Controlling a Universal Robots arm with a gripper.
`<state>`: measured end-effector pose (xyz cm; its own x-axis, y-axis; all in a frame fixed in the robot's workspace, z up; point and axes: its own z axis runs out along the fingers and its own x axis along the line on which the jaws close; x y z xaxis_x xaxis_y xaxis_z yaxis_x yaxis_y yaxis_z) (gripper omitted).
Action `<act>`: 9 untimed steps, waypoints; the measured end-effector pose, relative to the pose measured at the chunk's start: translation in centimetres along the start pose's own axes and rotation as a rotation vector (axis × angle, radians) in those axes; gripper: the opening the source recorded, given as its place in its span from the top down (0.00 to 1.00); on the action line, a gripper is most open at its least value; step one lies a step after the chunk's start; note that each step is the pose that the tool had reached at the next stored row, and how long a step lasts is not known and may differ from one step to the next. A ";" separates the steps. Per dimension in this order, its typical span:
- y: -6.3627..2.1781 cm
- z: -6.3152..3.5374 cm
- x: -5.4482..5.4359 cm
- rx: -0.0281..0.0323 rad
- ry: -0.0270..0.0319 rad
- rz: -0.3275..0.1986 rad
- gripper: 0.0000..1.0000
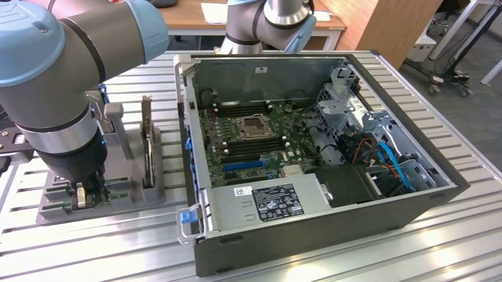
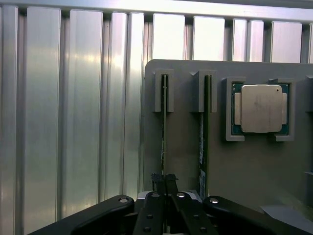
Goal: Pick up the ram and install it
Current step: 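Pick up the ram and move it above insertion slot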
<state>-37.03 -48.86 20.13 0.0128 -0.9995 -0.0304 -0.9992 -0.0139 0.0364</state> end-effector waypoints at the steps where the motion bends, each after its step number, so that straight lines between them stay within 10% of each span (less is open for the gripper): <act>1: 0.00 0.00 0.0 0.0000 0.0000 0.000 0.89; 9: 0.02 -0.51 0.0 -0.0006 0.0001 0.000 0.89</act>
<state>-37.04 -48.86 20.64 0.0127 -0.9995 -0.0303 -0.9992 -0.0138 0.0370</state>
